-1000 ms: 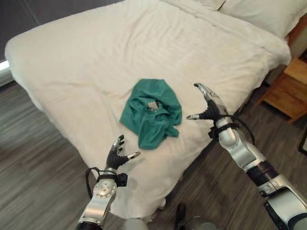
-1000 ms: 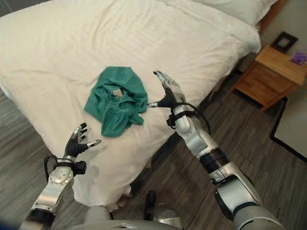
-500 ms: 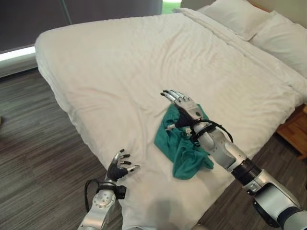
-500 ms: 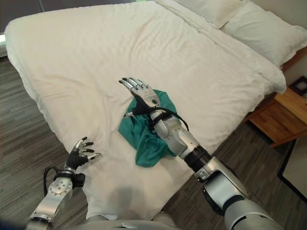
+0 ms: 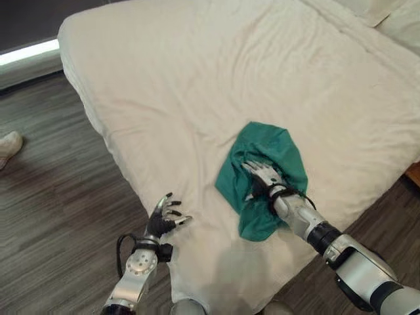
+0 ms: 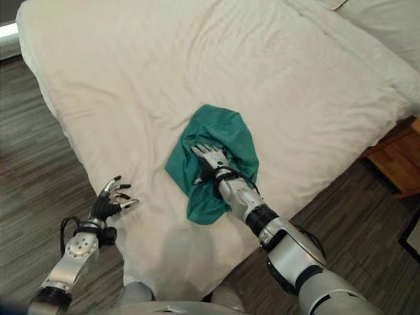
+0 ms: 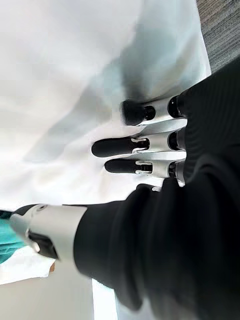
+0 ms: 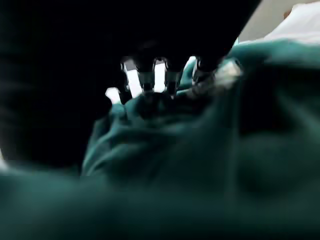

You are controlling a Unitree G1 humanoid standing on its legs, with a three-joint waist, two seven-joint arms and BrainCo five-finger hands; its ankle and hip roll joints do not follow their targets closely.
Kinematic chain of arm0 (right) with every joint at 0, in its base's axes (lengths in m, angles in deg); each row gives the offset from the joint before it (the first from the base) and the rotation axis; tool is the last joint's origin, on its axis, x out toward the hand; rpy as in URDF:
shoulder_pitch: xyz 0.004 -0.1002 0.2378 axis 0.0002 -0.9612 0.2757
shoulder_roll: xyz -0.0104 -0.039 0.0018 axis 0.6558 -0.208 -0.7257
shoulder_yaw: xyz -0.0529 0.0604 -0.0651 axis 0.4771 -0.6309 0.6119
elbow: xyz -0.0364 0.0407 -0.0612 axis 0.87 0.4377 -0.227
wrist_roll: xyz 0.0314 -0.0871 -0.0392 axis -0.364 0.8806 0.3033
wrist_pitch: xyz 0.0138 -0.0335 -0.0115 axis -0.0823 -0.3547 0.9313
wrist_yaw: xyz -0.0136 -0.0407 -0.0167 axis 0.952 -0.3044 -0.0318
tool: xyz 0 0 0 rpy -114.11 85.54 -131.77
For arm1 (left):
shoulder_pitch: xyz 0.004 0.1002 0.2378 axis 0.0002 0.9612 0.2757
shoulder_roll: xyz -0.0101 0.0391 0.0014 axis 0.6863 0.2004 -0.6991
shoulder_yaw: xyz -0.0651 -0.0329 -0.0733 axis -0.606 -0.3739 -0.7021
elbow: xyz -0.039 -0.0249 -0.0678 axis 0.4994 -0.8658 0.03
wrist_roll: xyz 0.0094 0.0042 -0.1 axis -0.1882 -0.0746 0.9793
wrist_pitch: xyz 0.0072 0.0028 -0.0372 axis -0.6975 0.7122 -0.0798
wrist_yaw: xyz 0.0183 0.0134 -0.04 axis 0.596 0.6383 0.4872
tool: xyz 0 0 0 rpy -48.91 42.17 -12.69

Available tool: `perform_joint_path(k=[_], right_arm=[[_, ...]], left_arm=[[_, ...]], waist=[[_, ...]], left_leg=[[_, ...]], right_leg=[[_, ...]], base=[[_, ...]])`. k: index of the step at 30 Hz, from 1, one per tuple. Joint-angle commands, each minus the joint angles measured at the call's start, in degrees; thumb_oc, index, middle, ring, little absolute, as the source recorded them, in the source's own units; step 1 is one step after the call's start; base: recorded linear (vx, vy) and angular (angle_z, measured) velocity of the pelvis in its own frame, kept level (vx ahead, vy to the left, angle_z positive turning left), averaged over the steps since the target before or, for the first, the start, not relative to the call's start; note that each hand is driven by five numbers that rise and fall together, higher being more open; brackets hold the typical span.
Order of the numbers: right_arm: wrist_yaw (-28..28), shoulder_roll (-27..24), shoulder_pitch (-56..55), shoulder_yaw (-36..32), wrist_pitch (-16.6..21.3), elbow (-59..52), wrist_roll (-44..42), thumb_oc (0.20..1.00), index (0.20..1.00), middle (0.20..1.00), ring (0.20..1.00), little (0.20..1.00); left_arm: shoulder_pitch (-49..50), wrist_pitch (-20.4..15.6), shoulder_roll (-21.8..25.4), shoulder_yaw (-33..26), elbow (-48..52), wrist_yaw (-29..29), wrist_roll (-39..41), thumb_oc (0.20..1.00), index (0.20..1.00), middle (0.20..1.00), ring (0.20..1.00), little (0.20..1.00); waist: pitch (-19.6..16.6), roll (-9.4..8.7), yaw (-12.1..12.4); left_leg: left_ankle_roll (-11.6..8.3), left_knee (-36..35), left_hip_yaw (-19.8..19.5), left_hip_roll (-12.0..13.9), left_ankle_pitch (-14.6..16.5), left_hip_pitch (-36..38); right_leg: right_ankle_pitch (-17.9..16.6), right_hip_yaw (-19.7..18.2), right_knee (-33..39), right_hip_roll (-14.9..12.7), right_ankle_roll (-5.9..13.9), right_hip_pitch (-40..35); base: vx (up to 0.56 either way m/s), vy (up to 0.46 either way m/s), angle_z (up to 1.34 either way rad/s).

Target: Pick up bed clothes into laundry basket.

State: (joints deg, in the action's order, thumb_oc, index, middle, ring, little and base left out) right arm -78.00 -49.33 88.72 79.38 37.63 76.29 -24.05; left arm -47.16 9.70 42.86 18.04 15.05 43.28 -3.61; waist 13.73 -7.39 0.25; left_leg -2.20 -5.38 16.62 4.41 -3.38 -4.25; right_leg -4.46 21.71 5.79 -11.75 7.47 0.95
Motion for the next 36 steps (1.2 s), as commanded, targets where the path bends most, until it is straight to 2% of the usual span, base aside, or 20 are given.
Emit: perform_joint_path(k=[1, 5, 6, 7, 8, 13, 14, 16, 17, 18, 21, 24, 29, 30, 31, 32, 33, 34, 35, 36], right_arm=[[-0.9, 1.6, 6.2, 1.1, -0.3, 2.9, -1.7, 1.000, 1.000, 1.000, 1.000, 1.000], [1.2, 1.9, 8.4, 2.7, -1.2, 10.7, -3.7, 1.000, 1.000, 1.000, 1.000, 1.000], [1.3, 1.9, 8.4, 2.7, -1.2, 10.7, -3.7, 1.000, 1.000, 1.000, 1.000, 1.000], [1.3, 1.9, 8.4, 2.7, -1.2, 10.7, -3.7, 0.765, 0.765, 0.765, 0.765, 0.765], [2.2, 1.0, 9.1, 2.6, -1.6, 12.2, -5.2, 0.200, 0.200, 0.200, 0.200, 0.200], [3.2, -4.2, 13.8, 0.8, -1.3, 9.3, -9.5, 0.200, 0.200, 0.200, 0.200, 0.200], [3.3, -6.7, 13.8, -0.1, -1.1, 6.8, -11.2, 0.200, 0.200, 0.200, 0.200, 0.200], [3.3, -7.5, 13.2, -0.4, -1.0, 5.6, -11.8, 0.200, 0.200, 0.200, 0.200, 0.200], [3.2, -8.9, 12.3, -1.0, -0.7, 4.0, -12.4, 0.200, 0.200, 0.200, 0.200, 0.200], [3.2, -9.0, 12.2, -1.1, -0.7, 3.9, -12.4, 0.200, 0.200, 0.200, 0.200, 0.200], [3.3, -10.9, 11.8, -1.5, -0.1, 0.6, -12.3, 0.200, 0.200, 0.200, 0.200, 0.200], [3.9, -12.5, 13.0, -1.2, 0.1, -0.8, -12.1, 0.200, 0.200, 0.200, 0.200, 0.200], [4.1, -11.9, 13.8, -0.3, 0.3, -1.8, -10.6, 0.200, 0.200, 0.200, 0.200, 0.200], [4.6, -22.1, 17.4, -0.1, 0.5, -0.7, -12.4, 0.200, 0.200, 0.200, 0.200, 0.200], [5.0, -21.4, 16.5, 0.5, 1.6, -3.0, -12.5, 0.200, 0.200, 0.200, 0.200, 0.200], [0.6, -3.6, 9.6, 1.2, 0.6, -2.8, -7.3, 0.200, 0.200, 0.200, 0.200, 0.200], [-0.3, -2.0, 5.1, -1.6, -0.1, 3.5, -7.8, 0.200, 0.200, 0.200, 0.200, 0.200], [-0.4, -1.9, 5.1, -1.6, -0.1, 3.6, -7.8, 0.200, 0.200, 0.200, 0.200, 0.200], [1.3, -5.8, 6.8, -2.9, 0.0, 5.5, -10.3, 0.200, 0.200, 0.200, 0.200, 0.200], [1.3, -5.8, 6.9, -2.9, 0.0, 5.5, -10.3, 0.200, 0.200, 0.200, 0.200, 0.200]], left_arm=[[-3.3, -1.0, 2.7, 2.4, -2.1, 1.0, 0.5, 1.000, 1.000, 1.000, 1.000, 1.000], [-9.2, -1.7, 3.2, 5.7, -3.3, 1.3, 0.2, 1.000, 1.000, 1.000, 1.000, 1.000], [-9.2, -1.7, 3.2, 5.7, -3.4, 1.3, 0.2, 1.000, 1.000, 1.000, 1.000, 1.000], [-9.2, -1.7, 3.2, 5.7, -3.4, 1.3, 0.2, 1.000, 1.000, 1.000, 1.000, 1.000], [-10.0, -1.8, 3.7, 6.5, -3.2, 1.0, -0.1, 1.000, 1.000, 1.000, 1.000, 1.000], [-11.1, -1.6, 4.9, 7.0, -3.0, 0.3, -1.1, 1.000, 1.000, 1.000, 1.000, 1.000], [-11.7, -1.1, 4.5, 7.1, -3.3, 0.3, -1.3, 1.000, 1.000, 1.000, 1.000, 1.000], [-11.9, -0.9, 4.3, 7.1, -3.4, 0.3, -1.3, 1.000, 1.000, 1.000, 1.000, 1.000], [-12.3, -0.6, 3.6, 7.2, -3.3, 0.2, -1.2, 1.000, 1.000, 1.000, 1.000, 1.000], [-12.3, -0.6, 3.6, 7.2, -3.3, 0.2, -1.2, 1.000, 1.000, 1.000, 1.000, 1.000], [-12.1, -1.0, 3.4, 6.8, -0.4, 0.4, 0.9, 1.000, 1.000, 1.000, 1.000, 1.000], [-12.1, -1.4, 4.0, 6.2, 2.0, 0.5, 2.2, 1.000, 1.000, 1.000, 1.000, 1.000], [-12.9, -2.3, 4.4, 5.4, 6.9, 1.2, 4.4, 1.000, 1.000, 1.000, 1.000, 1.000], [-13.6, -3.2, 5.8, 4.4, 6.7, 1.3, 5.4, 1.000, 1.000, 1.000, 1.000, 1.000], [-13.4, -4.1, 5.3, 4.0, 8.3, 1.2, 4.9, 1.000, 1.000, 1.000, 1.000, 1.000], [-13.8, -3.6, 2.2, 5.4, 11.7, 2.3, 3.7, 1.000, 1.000, 1.000, 1.000, 1.000], [-13.2, -2.7, 2.4, 5.4, 11.4, 2.5, 3.3, 1.000, 1.000, 1.000, 1.000, 1.000], [-13.2, -2.7, 2.5, 5.5, 11.4, 2.5, 3.3, 1.000, 1.000, 1.000, 1.000, 1.000], [-12.5, -3.2, 4.1, 4.2, 11.0, 1.1, 5.1, 1.000, 1.000, 1.000, 1.000, 1.000], [-12.5, -3.2, 4.1, 4.2, 11.1, 1.1, 5.2, 1.000, 1.000, 1.000, 1.000, 1.000]], waist=[[3.3, -0.17, 1.1], [6.5, 2.02, 0.8], [6.6, 2.03, 0.8], [6.6, 2.03, 0.8], [6.8, 2.51, 0.6], [4.6, 1.13, -0.7], [2.5, -0.25, -1.7], [1.5, -0.90, -2.2], [-0.5, -2.24, -3.1], [-0.4, -2.23, -3.1], [-2.9, -4.32, -4.4], [-4.2, -5.43, -4.8], [-7.3, -7.09, -5.6], [-8.2, -7.54, -6.5], [-8.6, -7.55, -7.1], [-8.5, -7.05, -6.7], [-8.9, -6.63, -6.4], [-9.0, -6.81, -6.4], [-9.2, -6.97, -5.9], [-9.1, -6.97, -5.9]], left_leg=[[-1.91, 0.4, 3.6, 0.9, 4.6, 5.4], [-1.91, 0.4, 3.2, 0.1, 3.2, 2.8], [-1.91, 0.4, 3.2, 0.1, 3.2, 2.8], [-1.91, 0.4, 3.2, 0.1, 3.2, 2.8], [-1.95, 0.4, 3.1, 0.0, 2.9, 2.4], [-2.04, 0.4, 3.8, 0.3, 3.3, 2.9], [-1.97, 0.4, 4.4, 0.4, 3.8, 3.6], [-1.94, 0.4, 4.6, 0.5, 4.0, 4.1], [-1.89, 0.4, 5.0, 0.8, 4.5, 5.7], [-1.89, 0.4, 5.0, 0.7, 4.5, 5.8], [-1.72, 0.4, 5.4, 1.2, 5.2, 8.8], [-1.74, 0.4, 5.8, 1.4, 5.2, 9.9], [-1.88, 0.4, 6.5, 1.9, 5.9, 12.5], [-2.07, 0.4, 6.8, 2.1, 5.9, 12.7], [-2.18, 0.4, 7.2, 2.4, 6.2, 13.4], [-1.81, 0.4, 7.4, 2.1, 6.3, 13.8], [-1.59, 0.4, 7.0, 2.2, 6.8, 14.4], [-1.55, 0.4, 7.1, 2.0, 6.6, 14.2], [-1.72, 0.4, 7.8, 2.4, 6.7, 15.0], [-1.72, 0.4, 7.8, 2.4, 6.7, 15.1]], right_leg=[[-3.3, -2.6, -1.8, -4.8, 4.18, 1.5], [-3.8, -3.4, -3.4, -5.9, 4.04, 4.7], [-3.8, -3.4, -3.4, -5.9, 4.04, 4.7], [-3.8, -3.4, -3.4, -5.9, 4.04, 4.7], [-4.0, -3.3, -3.5, -6.2, 4.15, 5.1], [-5.1, -3.0, -2.5, -6.4, 4.89, 4.5], [-5.5, -3.2, -2.2, -6.3, 5.19, 4.1], [-5.7, -3.4, -2.2, -6.1, 5.30, 3.7], [-6.4, -3.7, -2.3, -5.8, 5.53, 2.6], [-6.4, -3.7, -2.3, -5.8, 5.54, 2.5], [-7.6, -5.0, -3.3, -5.0, 5.69, 0.5], [-8.4, -5.6, -3.6, -4.6, 5.73, -0.1], [-9.3, -6.1, -3.8, -3.9, 6.04, -1.8], [-9.6, -6.4, -3.8, -3.8, 6.26, -1.7], [-9.6, -6.7, -4.0, -3.5, 6.42, -2.0], [-9.7, -6.9, -4.0, -3.6, 6.19, -2.1], [-9.6, -6.3, -4.2, -3.7, 6.31, -2.8], [-9.8, -6.3, -4.1, -3.9, 6.26, -2.6], [-10.2, -6.0, -4.8, -3.8, 6.49, -2.8], [-10.2, -6.1, -4.8, -3.8, 6.49, -2.9]], base=[[-0.16, 0.016, 0.06], [-0.14, 0.023, 0.01], [-0.11, 0.023, 0.01], [-0.05, 0.007, -0.01], [-0.06, 0.005, -0.03], [0.00, 0.003, 0.00], [0.03, 0.014, 0.05], [0.05, 0.022, 0.05], [0.05, 0.026, 0.00], [0.05, 0.038, -0.05], [0.01, 0.053, -0.05], [0.00, 0.042, -0.24], [0.03, 0.044, -0.28], [0.01, 0.037, -0.10], [0.01, 0.092, 0.05], [0.04, 0.120, -0.07], [0.01, 0.096, -0.27], [0.05, 0.075, -0.77], [0.02, 0.030, -0.52], [0.03, 0.046, -0.32]])
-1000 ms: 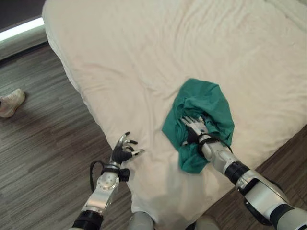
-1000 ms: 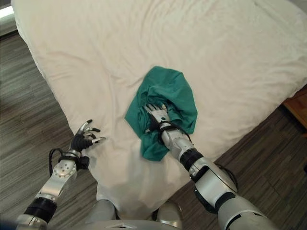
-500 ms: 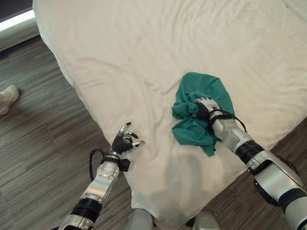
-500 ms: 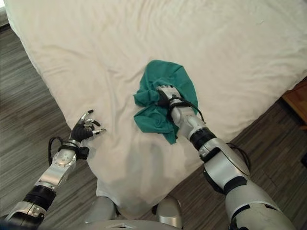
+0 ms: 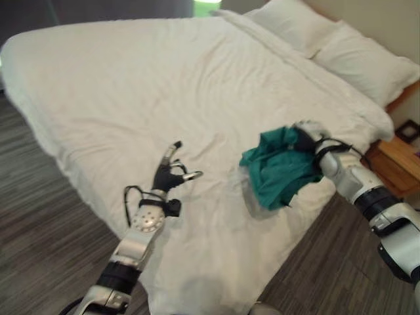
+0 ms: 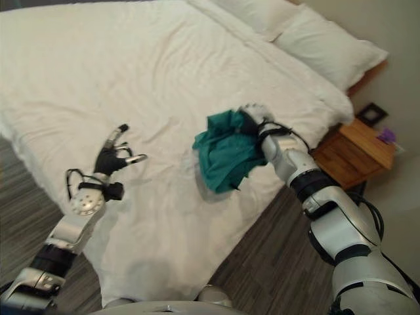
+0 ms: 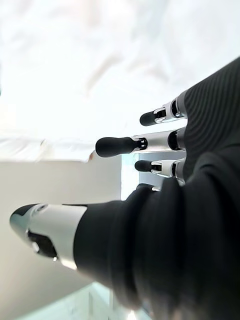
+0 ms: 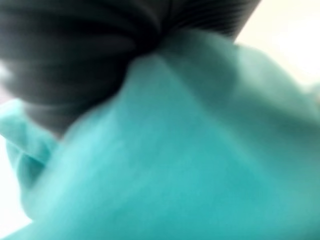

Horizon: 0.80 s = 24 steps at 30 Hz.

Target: Pick up bed clothes into laundry basket.

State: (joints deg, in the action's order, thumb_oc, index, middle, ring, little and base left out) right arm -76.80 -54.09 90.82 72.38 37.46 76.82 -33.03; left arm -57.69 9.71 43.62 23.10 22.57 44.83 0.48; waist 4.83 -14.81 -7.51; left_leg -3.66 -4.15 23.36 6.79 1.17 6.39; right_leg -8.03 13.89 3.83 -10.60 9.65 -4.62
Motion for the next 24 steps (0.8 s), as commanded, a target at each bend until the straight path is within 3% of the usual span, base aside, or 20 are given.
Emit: perform_joint_path(k=[1, 2, 5, 8, 9, 10, 11, 17, 21, 24], right_arm=[[1.0, -3.2, 6.0, 3.6, 0.3, 3.8, -2.7, 0.200, 0.200, 0.200, 0.200, 0.200], [1.8, -6.7, 8.6, 2.1, 0.1, 1.9, -5.4, 0.200, 0.200, 0.200, 0.200, 0.200], [1.7, -8.3, 9.1, 0.0, -0.2, -0.2, -8.1, 0.200, 0.200, 0.200, 0.200, 0.200], [1.4, -9.9, 6.1, -3.2, -0.3, -3.5, -10.0, 0.200, 0.200, 0.200, 0.200, 0.200], [0.5, -10.4, 3.0, -5.9, 0.0, -5.3, -11.7, 0.200, 0.200, 0.200, 0.200, 0.200], [-0.9, -8.8, -23.9, -17.1, 7.0, -30.5, -15.7, 0.200, 0.200, 0.200, 0.200, 0.200], [-1.7, -9.6, -23.3, -17.6, 7.2, -30.0, -16.2, 0.200, 0.200, 0.200, 0.200, 0.200], [0.0, -12.7, -25.9, -22.7, 6.8, -34.2, -18.5, 0.200, 0.200, 0.200, 0.200, 0.200], [1.0, -14.3, -28.2, -24.6, 6.9, -36.1, -18.2, 0.200, 0.200, 0.200, 0.200, 0.200], [2.2, -15.3, -30.8, -26.5, 7.0, -38.0, -17.5, 0.200, 0.200, 0.200, 0.200, 0.200]], left_arm=[[-1.7, -3.6, 4.1, -1.4, 3.7, -0.4, 1.4, 1.000, 1.000, 1.000, 1.000, 1.000], [-1.1, -3.2, 5.8, -2.4, 3.9, -0.5, 1.3, 1.000, 1.000, 1.000, 1.000, 1.000], [0.2, -2.9, 7.0, -4.0, 4.3, -0.8, 1.8, 1.000, 1.000, 1.000, 1.000, 1.000], [2.3, -2.0, 8.2, -5.6, 4.6, -1.3, 1.2, 1.000, 1.000, 1.000, 1.000, 1.000], [3.6, -1.8, 8.7, -7.1, 5.3, -1.5, 0.9, 1.000, 1.000, 1.000, 1.000, 1.000], [8.0, -2.8, 2.7, -21.8, 2.1, 10.1, -5.2, 1.000, 1.000, 1.000, 1.000, 1.000], [7.3, -3.0, 3.5, -22.5, 2.4, 10.5, -5.3, 1.000, 1.000, 1.000, 1.000, 1.000], [9.1, -2.7, 3.7, -22.8, 4.9, 8.1, -6.1, 1.000, 1.000, 1.000, 1.000, 1.000], [10.6, -2.9, 4.0, -23.7, 6.5, 6.7, -5.9, 1.000, 1.000, 1.000, 1.000, 1.000], [10.0, -2.6, 5.2, -23.5, 8.9, 5.6, -6.8, 1.000, 1.000, 1.000, 1.000, 1.000]], waist=[[-0.2, 0.22, 1.7], [-0.4, 0.00, 1.1], [-0.5, 0.06, 0.6], [-0.9, 1.19, 0.0], [-0.6, 2.22, -0.2], [3.8, 4.35, 6.9], [3.8, 4.19, 6.9], [1.4, 3.53, 4.4], [0.8, 3.68, 3.9], [0.1, 3.47, 2.0]], left_leg=[[-0.38, -0.9, 1.7, 0.3, 2.1, 4.7], [-0.61, -0.9, 3.1, 0.8, 1.9, 5.1], [-1.01, -0.9, 4.3, 1.4, 1.7, 5.1], [-1.92, -0.9, 5.9, 2.8, 2.1, 5.4], [-2.06, -0.9, 7.8, 4.0, 1.3, 4.9], [-3.56, -0.9, -5.7, 3.2, -2.1, -5.4], [-3.92, -0.9, -3.1, 4.1, -2.1, -5.0], [-3.26, -0.9, -1.4, 4.0, -1.5, -4.0], [-3.13, -0.9, -0.9, 3.6, -1.1, -3.4], [-2.94, -0.9, 0.3, 3.0, -1.0, -3.2]], right_leg=[[-7.2, 1.6, -3.2, -5.0, 4.46, 2.9], [-8.8, 1.7, -3.6, -5.2, 4.95, 3.5], [-10.1, 2.1, -3.2, -5.3, 5.10, 4.3], [-11.4, 6.2, -2.8, -5.9, 5.35, 4.7], [-9.7, 10.9, -4.3, -6.7, 5.35, 4.6], [7.8, 1.5, -3.0, 5.5, -1.33, 4.9], [6.3, 4.7, -2.7, 4.3, -0.57, 4.0], [0.3, 3.5, 0.3, 1.9, 0.99, 4.1], [-1.1, 3.3, 0.7, 1.0, 1.84, 3.7], [-4.1, 2.9, 0.6, -0.8, 3.34, 4.0]], base=[[-0.01, 0.043, -0.11], [-0.01, 0.043, -0.28], [-0.01, 0.056, -0.42], [-0.04, 0.048, -0.49], [-0.06, 0.055, -0.71], [-0.15, 0.042, -0.58], [-0.06, 0.042, -0.43], [-0.04, 0.089, -0.09], [-0.02, 0.124, 0.03], [-0.09, 0.161, -0.10]])
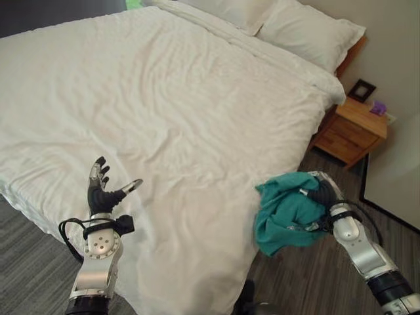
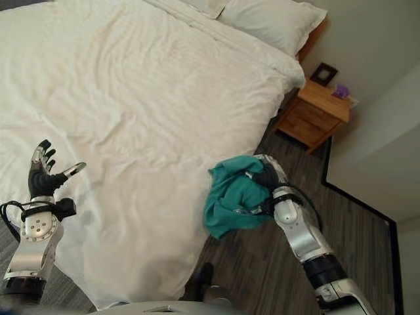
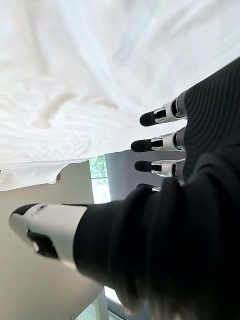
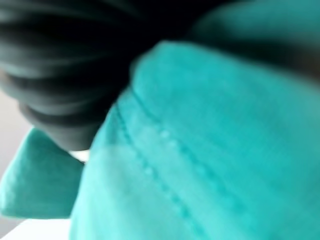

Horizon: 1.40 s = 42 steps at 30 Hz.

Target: Pick up bed clothes into laundry basket.

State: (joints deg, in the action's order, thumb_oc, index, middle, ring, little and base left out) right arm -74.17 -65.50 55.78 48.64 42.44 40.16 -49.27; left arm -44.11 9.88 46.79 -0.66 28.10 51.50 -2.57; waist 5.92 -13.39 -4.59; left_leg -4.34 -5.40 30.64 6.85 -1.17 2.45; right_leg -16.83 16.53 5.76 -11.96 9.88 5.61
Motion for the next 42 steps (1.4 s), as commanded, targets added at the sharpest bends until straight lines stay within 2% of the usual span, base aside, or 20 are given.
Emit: perform_joint_path(k=[1, 5, 8, 11, 12, 13, 14, 15, 16, 18, 22, 23, 27, 28, 29, 30, 33, 36, 38, 42], right_arm=[[-0.1, -3.8, 3.7, -3.0, 2.2, -2.0, -1.2, 0.200, 0.200, 0.200, 0.200, 0.200], [-0.2, -4.2, 2.0, -5.1, 2.8, -5.1, -1.0, 0.200, 0.200, 0.200, 0.200, 0.200], [-0.1, -6.6, 0.2, -7.1, 4.0, -8.3, -2.8, 0.200, 0.200, 0.200, 0.200, 0.200], [0.9, -7.9, -0.7, -7.7, 4.1, -10.1, -3.3, 0.200, 0.200, 0.200, 0.200, 0.200], [2.0, -10.3, -2.7, -10.8, 5.1, -10.4, -5.2, 0.200, 0.200, 0.200, 0.200, 0.200], [2.4, -9.0, -1.6, -9.7, 4.2, -12.1, -5.0, 0.200, 0.200, 0.200, 0.200, 0.200], [3.8, -8.2, -1.8, -8.7, 3.9, -13.4, -4.0, 0.200, 0.200, 0.200, 0.200, 0.200], [3.2, -8.5, -1.2, -9.0, 5.5, -14.8, -4.2, 0.200, 0.200, 0.200, 0.200, 0.200], [3.1, -8.8, -1.3, -9.0, 5.5, -14.7, -4.2, 0.200, 0.200, 0.200, 0.200, 0.200], [3.5, -7.7, 2.2, -6.5, 5.7, -14.9, -3.7, 0.200, 0.200, 0.200, 0.200, 0.200], [3.9, -8.3, 1.5, -5.8, 6.6, -16.9, -3.1, 0.200, 0.200, 0.200, 0.200, 0.200], [4.2, -8.3, -0.3, -6.7, 7.1, -18.2, -3.7, 0.200, 0.200, 0.200, 0.200, 0.200], [3.7, -9.0, -3.0, -8.1, 7.8, -19.1, -4.2, 0.200, 0.200, 0.200, 0.200, 0.200], [3.5, -9.1, -3.0, -7.8, 7.8, -19.0, -4.2, 0.200, 0.200, 0.200, 0.200, 0.200], [3.6, -9.0, -2.9, -7.1, 7.8, -18.8, -4.1, 0.200, 0.200, 0.200, 0.200, 0.200], [3.7, -8.9, -3.1, -7.0, 7.9, -18.6, -3.7, 0.200, 0.200, 0.200, 0.200, 0.200], [3.5, -7.5, -3.5, -5.1, 8.4, -16.6, -1.8, 0.200, 0.200, 0.200, 0.200, 0.200], [2.8, -7.3, -4.0, -4.7, 8.4, -15.4, -1.2, 0.200, 0.200, 0.200, 0.200, 0.200], [2.4, -7.0, -4.8, -4.6, 8.2, -14.6, -1.1, 0.200, 0.200, 0.200, 0.200, 0.200], [1.6, -6.8, -5.2, -3.4, 7.7, -13.1, 0.0, 0.200, 0.200, 0.200, 0.200, 0.200]], left_arm=[[-4.1, -2.9, 2.3, 0.5, 4.2, -1.2, -4.0, 1.000, 1.000, 1.000, 1.000, 1.000], [-9.0, -3.8, 4.0, 2.8, 8.4, -1.4, -4.3, 1.000, 1.000, 1.000, 1.000, 1.000], [-13.3, -5.4, 5.1, 4.7, 12.7, -0.3, -2.7, 1.000, 1.000, 1.000, 1.000, 1.000], [-14.2, -5.6, 5.0, 5.6, 14.2, -0.9, -2.3, 1.000, 1.000, 1.000, 1.000, 1.000], [-7.0, -9.3, 14.2, -4.6, 9.5, -3.8, 4.7, 1.000, 1.000, 1.000, 1.000, 1.000], [-10.9, -8.8, 9.8, -0.6, 14.7, -2.9, 5.2, 1.000, 1.000, 1.000, 1.000, 1.000], [-12.8, -6.7, 6.8, 4.0, 13.1, -2.9, 2.1, 1.000, 1.000, 1.000, 1.000, 1.000], [-12.7, -8.7, 5.5, 3.2, 17.3, -2.1, 3.1, 1.000, 1.000, 1.000, 1.000, 1.000], [-12.1, -8.4, 5.1, 3.0, 18.1, -2.2, 3.1, 1.000, 1.000, 1.000, 1.000, 1.000], [-8.1, -9.4, 2.3, 2.0, 20.3, -1.1, 2.4, 1.000, 1.000, 1.000, 1.000, 1.000], [-5.1, -9.4, 0.5, 2.6, 21.0, -2.3, 1.9, 1.000, 1.000, 1.000, 1.000, 1.000], [-2.9, -9.1, -1.8, 3.1, 20.4, -2.8, 1.9, 1.000, 1.000, 1.000, 1.000, 1.000], [-1.0, -9.2, -4.0, 5.2, 19.4, -4.1, 2.5, 1.000, 1.000, 1.000, 1.000, 1.000], [-0.7, -9.0, -4.6, 6.1, 18.8, -4.2, 3.1, 1.000, 1.000, 1.000, 1.000, 1.000], [0.1, -8.8, -5.6, 6.8, 17.9, -4.1, 3.9, 1.000, 1.000, 1.000, 1.000, 1.000], [0.5, -9.1, -6.2, 7.2, 17.4, -4.3, 4.0, 1.000, 1.000, 1.000, 1.000, 1.000], [2.1, -10.2, -8.3, 9.0, 15.4, -4.0, 3.8, 1.000, 1.000, 1.000, 1.000, 1.000], [2.2, -10.1, -9.1, 10.3, 14.6, -3.9, 3.4, 1.000, 1.000, 1.000, 1.000, 1.000], [2.3, -9.6, -9.6, 11.3, 14.2, -4.1, 3.6, 1.000, 1.000, 1.000, 1.000, 1.000], [1.9, -8.9, -10.0, 12.7, 13.4, -3.6, 4.2, 1.000, 1.000, 1.000, 1.000, 1.000]], waist=[[-1.0, 2.01, -1.6], [-0.5, 2.39, -4.2], [-0.9, 3.93, -6.9], [-1.4, 4.22, -7.0], [-1.3, 4.99, -5.1], [-2.7, 4.42, -7.5], [-3.0, 4.83, -7.5], [-3.8, 5.44, -6.8], [-3.6, 5.59, -6.2], [-3.6, 6.77, -2.6], [-2.9, 7.83, -1.4], [-2.6, 8.72, -2.0], [-1.6, 9.85, -2.9], [-0.5, 10.12, -2.2], [0.9, 10.10, -0.6], [1.3, 9.91, 0.1], [2.5, 8.92, 3.2], [2.6, 8.94, 4.1], [2.8, 8.97, 4.8], [4.1, 9.44, 7.4]], left_leg=[[-2.36, 0.4, -6.8, 2.8, 1.3, 0.8], [-2.72, 0.4, -4.2, 4.4, 0.1, 1.0], [-3.04, 0.4, 2.1, 7.5, -1.2, 1.9], [-2.80, 0.5, 5.7, 8.8, -2.5, 2.0], [-3.00, 0.6, 6.8, 9.1, -3.6, 1.6], [-2.86, 0.8, 9.4, 9.8, -3.8, 1.9], [-2.55, 0.9, 12.2, 10.0, -4.2, 2.6], [-2.40, 1.2, 16.2, 10.8, -5.2, 3.1], [-2.62, 1.2, 16.8, 10.8, -5.1, 3.7], [-3.23, 1.8, 23.0, 11.9, -6.8, 5.8], [-5.28, 3.1, 26.5, 14.2, -9.0, 7.4], [-7.37, 4.9, 27.9, 17.2, -10.9, 7.8], [-9.42, 9.8, 29.7, 20.9, -11.8, 9.1], [-9.76, 11.8, 27.1, 21.1, -12.3, 8.4], [-9.79, 13.4, 21.2, 19.8, -11.7, 6.6], [-9.13, 14.1, 16.2, 18.7, -9.1, 5.1], [-5.53, 18.2, -1.7, 9.7, 1.1, -0.1], [-4.82, 18.9, -5.9, 7.7, 3.0, -2.7], [-4.50, 17.3, -8.7, 5.5, 2.1, -5.5], [-3.63, 8.3, -14.7, 1.6, -3.7, -11.0]], right_leg=[[3.8, 0.0, -1.4, 0.3, 3.25, -6.0], [1.3, 1.8, -3.2, -1.2, 4.35, -4.1], [7.5, 11.0, -11.0, -4.4, 3.43, -6.2], [9.8, 13.1, -15.6, -6.1, 2.60, -7.4], [9.8, 14.2, -16.2, -6.9, 2.69, -8.6], [9.8, 14.4, -16.7, -7.5, 2.88, -10.0], [10.3, 14.1, -17.2, -7.8, 2.58, -10.4], [10.3, 18.0, -17.0, -9.2, 2.41, -12.8], [10.2, 17.4, -16.8, -9.2, 2.54, -12.9], [9.1, 25.4, -14.4, -11.4, 2.58, -15.9], [11.3, 26.9, -9.3, -9.3, 1.13, -15.6], [12.8, 26.1, -6.2, -6.4, 0.27, -15.0], [15.7, 23.9, -3.1, -2.2, -2.18, -15.1], [16.5, 23.2, -3.0, -1.6, -2.54, -14.9], [17.0, 21.4, -3.1, -1.2, -2.99, -14.7], [17.6, 20.1, -3.2, -1.0, -3.52, -14.5], [19.0, 12.1, -3.1, 0.5, -4.14, -13.0], [19.4, 9.5, -2.0, 1.6, -4.13, -13.9], [19.9, 7.3, -1.4, 2.8, -4.09, -14.8], [20.8, 3.2, -1.2, 5.1, -3.53, -15.9]], base=[[-0.06, 0.095, -0.11], [-0.23, 0.070, -0.20], [-0.30, 0.151, -1.00], [-0.30, 0.083, -0.83], [-0.29, 0.061, -0.82], [-0.30, 0.036, -0.70], [-0.39, -0.041, -1.04], [-0.32, -0.028, -1.50], [-0.31, -0.059, -2.27], [-0.31, -0.149, -2.42], [-0.17, -0.271, -1.69], [-0.09, -0.378, -2.08], [0.01, -0.260, -1.46], [0.02, -0.158, -1.66], [0.01, -0.112, -1.84], [0.03, -0.116, -2.34], [0.11, -0.104, -1.79], [0.19, -0.054, -1.52], [0.21, -0.024, -0.76], [0.19, 0.028, -0.84]])
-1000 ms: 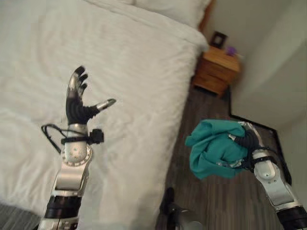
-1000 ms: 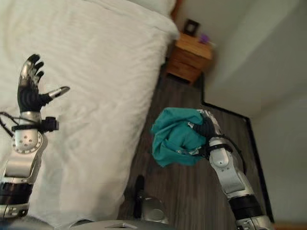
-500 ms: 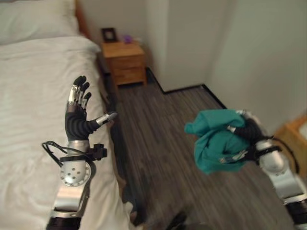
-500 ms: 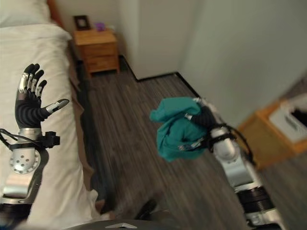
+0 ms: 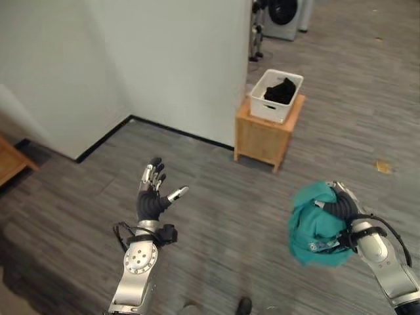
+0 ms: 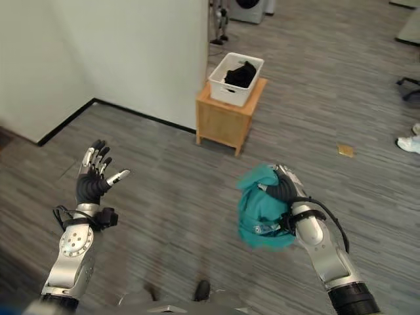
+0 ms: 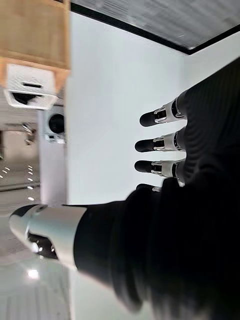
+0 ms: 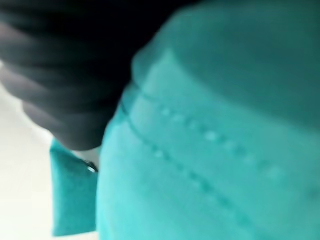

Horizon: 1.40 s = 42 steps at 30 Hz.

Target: Pick up bed clothes into laundry basket.

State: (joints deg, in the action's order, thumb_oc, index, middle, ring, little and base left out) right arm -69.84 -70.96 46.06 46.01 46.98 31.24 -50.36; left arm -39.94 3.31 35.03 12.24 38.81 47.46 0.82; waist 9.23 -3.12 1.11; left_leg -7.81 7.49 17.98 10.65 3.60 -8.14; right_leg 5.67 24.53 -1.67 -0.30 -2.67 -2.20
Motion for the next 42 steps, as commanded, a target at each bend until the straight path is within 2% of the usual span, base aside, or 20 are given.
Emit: perform_joint_path(k=[1, 3, 7, 8, 9, 11, 12, 16, 18, 21, 25, 26, 27, 28, 31, 34, 36, 37, 38, 42], right_arm=[[-3.2, -1.6, 4.6, -0.6, 2.9, -3.8, 1.3, 0.200, 0.200, 0.200, 0.200, 0.200], [-3.5, -1.4, 3.8, -1.0, 2.7, -3.8, 1.8, 0.200, 0.200, 0.200, 0.200, 0.200], [-4.2, 0.3, 2.8, -1.3, 2.2, -3.8, 3.1, 0.200, 0.200, 0.200, 0.200, 0.200], [-4.4, 1.3, 2.6, -1.4, 1.9, -3.8, 3.4, 0.200, 0.200, 0.200, 0.200, 0.200], [-5.9, 3.1, 3.3, -1.3, 0.9, -3.4, 3.9, 0.200, 0.200, 0.200, 0.200, 0.200], [-6.4, 4.6, 4.0, -1.0, 0.6, -2.6, 3.2, 0.200, 0.200, 0.200, 0.200, 0.200], [-7.2, 6.1, 4.3, -1.3, 0.0, -2.3, 3.1, 0.200, 0.200, 0.200, 0.200, 0.200], [-8.0, 7.0, 4.7, -1.8, -0.8, -2.4, 2.7, 0.200, 0.200, 0.200, 0.200, 0.200], [-8.8, 7.1, 5.1, -2.1, -1.2, -2.3, 3.2, 0.200, 0.200, 0.200, 0.200, 0.200], [-10.2, 6.9, 5.4, -3.4, -1.5, -3.5, 5.0, 0.200, 0.200, 0.200, 0.200, 0.200], [-10.2, 6.3, 4.3, -4.5, -1.8, -5.2, 6.8, 0.200, 0.200, 0.200, 0.200, 0.200], [-10.7, 5.3, 4.0, -5.1, -1.0, -5.9, 6.4, 0.200, 0.200, 0.200, 0.200, 0.200], [-10.7, 5.3, 4.0, -5.1, -1.0, -5.9, 6.4, 0.200, 0.200, 0.200, 0.200, 0.200], [-10.9, 4.0, 5.5, -4.8, -0.8, -6.4, 6.0, 0.200, 0.200, 0.200, 0.200, 0.200], [-10.7, 2.0, 8.7, -3.7, -0.6, -6.0, 5.4, 0.200, 0.200, 0.200, 0.200, 0.200], [-9.8, 1.1, 10.4, -2.3, -1.0, -5.3, 5.4, 0.200, 0.200, 0.200, 0.200, 0.200], [-8.6, -0.2, 12.3, 0.2, -1.1, -4.5, 6.8, 0.200, 0.200, 0.200, 0.200, 0.200], [-8.7, -0.3, 12.4, 0.4, -1.0, -4.3, 6.8, 0.200, 0.200, 0.200, 0.200, 0.200], [-8.4, -1.1, 14.1, 1.8, -1.1, -3.2, 7.9, 0.200, 0.200, 0.200, 0.200, 0.200], [-9.2, -2.3, 17.3, 3.0, -1.6, -1.7, 8.1, 0.200, 0.200, 0.200, 0.200, 0.200]], left_arm=[[-2.6, -2.5, 1.5, 0.2, 2.6, 1.0, 1.1, 1.000, 1.000, 1.000, 1.000, 1.000], [-2.4, -1.9, 1.6, 1.3, 2.8, 0.9, 0.8, 1.000, 1.000, 1.000, 1.000, 1.000], [-3.2, -1.3, 2.6, 2.9, 2.4, 0.9, 0.7, 1.000, 1.000, 1.000, 1.000, 1.000], [-3.7, -1.0, 3.2, 3.5, 2.5, 0.7, 0.5, 1.000, 1.000, 1.000, 1.000, 1.000], [-5.0, -0.1, 4.6, 4.5, 2.2, 2.3, -0.9, 1.000, 1.000, 1.000, 1.000, 1.000], [-6.0, 0.2, 5.3, 5.3, 1.7, 2.7, -2.0, 1.000, 1.000, 1.000, 1.000, 1.000], [-6.7, 0.9, 6.0, 5.3, 1.4, 3.2, -3.2, 1.000, 1.000, 1.000, 1.000, 1.000], [-6.3, 0.7, 5.8, 5.5, 1.8, 2.8, -2.4, 1.000, 1.000, 1.000, 1.000, 1.000], [-5.2, 1.1, 5.4, 4.8, 1.7, 1.4, -1.5, 1.000, 1.000, 1.000, 1.000, 1.000], [-5.5, 0.8, 5.3, 4.2, 1.3, 0.9, -1.9, 1.000, 1.000, 1.000, 1.000, 1.000], [-5.4, 0.2, 4.4, 4.3, 1.3, 0.3, -1.9, 1.000, 1.000, 1.000, 1.000, 1.000], [-4.6, -0.4, 3.0, 5.6, 1.7, -0.1, -1.4, 1.000, 1.000, 1.000, 1.000, 1.000], [-4.6, -0.4, 3.0, 5.6, 1.8, -0.1, -1.4, 1.000, 1.000, 1.000, 1.000, 1.000], [-4.5, -0.7, 2.6, 5.5, 1.9, 0.0, 0.5, 1.000, 1.000, 1.000, 1.000, 1.000], [-3.1, -1.1, 2.4, 5.1, 2.2, -0.4, 2.1, 1.000, 1.000, 1.000, 1.000, 1.000], [-2.2, -0.9, 2.2, 4.9, 2.5, -0.8, 3.4, 1.000, 1.000, 1.000, 1.000, 1.000], [-0.5, -0.5, 2.3, 4.5, 2.5, -1.5, 3.7, 1.000, 1.000, 1.000, 1.000, 1.000], [-0.3, -0.5, 2.2, 4.4, 2.5, -1.6, 3.7, 1.000, 1.000, 1.000, 1.000, 1.000], [0.5, -0.3, 2.3, 4.3, 2.4, -1.9, 3.5, 1.000, 1.000, 1.000, 1.000, 1.000], [0.7, 0.2, 2.5, 4.8, 2.2, -2.2, 4.6, 1.000, 1.000, 1.000, 1.000, 1.000]], waist=[[1.1, -0.79, 2.3], [0.2, 0.11, 3.1], [-0.7, -0.35, 2.9], [-0.6, -0.47, 2.3], [0.5, 0.21, -0.2], [1.2, 0.94, -1.3], [1.7, 2.50, -2.4], [2.1, 2.66, -4.2], [1.1, 2.55, -4.6], [1.0, 2.38, -5.0], [0.6, 1.14, -5.1], [0.1, 0.67, -4.5], [0.1, 0.82, -4.7], [1.5, -0.03, -2.9], [3.2, -1.46, -0.6], [3.4, -1.32, 0.8], [2.2, -0.10, 2.4], [2.2, -0.42, 2.4], [1.2, 0.56, 3.3], [0.6, 0.95, 3.6]], left_leg=[[-0.32, -6.9, -3.3, -2.2, -9.3, -1.7], [0.32, -10.3, -5.3, -2.4, -11.6, -0.8], [3.35, -11.6, -3.8, -4.1, -10.7, 2.3], [4.26, -12.0, -2.9, -4.7, -9.7, 4.0], [5.94, -12.5, -2.2, -5.4, -7.8, 7.6], [6.32, -12.5, -1.3, -4.8, -6.8, 8.7], [6.41, -12.5, 0.1, -3.8, -5.6, 10.6], [6.02, -12.5, 0.1, -5.2, -3.0, 13.6], [3.81, -12.5, 0.3, -4.8, 1.4, 18.0], [2.19, -12.5, 0.6, -3.7, 4.2, 21.3], [2.69, -12.4, 0.0, -5.3, 5.4, 23.7], [0.05, 3.8, -1.0, -3.1, 3.0, 20.9], [-0.08, 4.7, -1.3, -2.7, 3.4, 20.3], [-2.89, 21.5, -3.3, -0.1, -4.6, 13.7], [-3.74, 35.2, -1.1, 4.3, -6.7, 5.4], [-2.68, 31.3, 1.4, 5.5, -5.2, 1.7], [-1.34, 13.8, 4.3, 3.1, -2.7, 0.9], [-1.10, 12.3, 4.8, 2.3, -3.3, 1.8], [-1.48, 1.0, 8.4, 2.1, -8.4, 0.8], [-1.35, -6.5, 16.0, 3.6, -12.2, 1.3]], right_leg=[[-0.8, -5.7, 6.2, -6.4, 9.46, -9.0], [1.4, -8.1, 4.3, -6.0, 10.14, -10.8], [1.1, -8.7, -6.1, -8.1, 11.97, -9.7], [-1.1, -8.4, -12.4, -9.6, 13.68, -7.2], [-7.6, -9.7, -25.3, -11.1, 16.40, -0.9], [-9.2, -9.6, -30.3, -11.3, 16.75, 2.5], [-10.5, -6.5, -33.9, -13.1, 16.86, 7.0], [-7.4, -2.8, -26.0, -14.2, 14.72, 10.8], [-7.7, 1.8, -4.2, -13.1, 14.74, 11.5], [-10.5, 0.9, 3.4, -13.1, 15.68, 14.1], [-12.9, 0.0, 5.4, -13.0, 14.88, 12.2], [-12.7, 0.9, 5.6, -11.9, 12.26, 6.9], [-12.7, 1.2, 5.7, -11.7, 12.14, 6.8], [-10.7, 1.6, 6.5, -10.3, 8.99, 2.3], [-6.6, 2.0, 6.7, -9.2, 6.41, -2.3], [-5.2, 1.2, 6.7, -8.6, 6.51, -3.8], [-2.2, -0.1, 6.7, -7.4, 8.42, -6.3], [-2.2, -0.3, 6.7, -7.9, 8.62, -6.4], [-0.6, 0.2, 6.7, -6.7, 9.39, -8.7], [1.1, 2.0, 6.7, -5.1, 9.15, -11.7]], base=[[0.29, 0.057, -0.91], [0.45, 0.126, -0.87], [0.37, 0.134, -0.72], [0.47, 0.208, -0.51], [0.33, 0.163, -0.51], [0.29, 0.147, -0.32], [0.40, 0.140, 0.21], [0.28, -0.006, 0.06], [0.65, -0.244, 0.19], [0.43, -0.165, 0.17], [0.39, -0.195, 0.30], [0.41, -0.264, 0.34], [0.61, -0.514, 0.44], [0.19, -0.267, 0.33], [0.38, -0.363, -0.06], [0.29, -0.037, -0.53], [0.48, 0.078, -0.32], [0.39, 0.118, -0.15], [0.27, 0.072, -0.08], [0.32, 0.046, 0.19]])
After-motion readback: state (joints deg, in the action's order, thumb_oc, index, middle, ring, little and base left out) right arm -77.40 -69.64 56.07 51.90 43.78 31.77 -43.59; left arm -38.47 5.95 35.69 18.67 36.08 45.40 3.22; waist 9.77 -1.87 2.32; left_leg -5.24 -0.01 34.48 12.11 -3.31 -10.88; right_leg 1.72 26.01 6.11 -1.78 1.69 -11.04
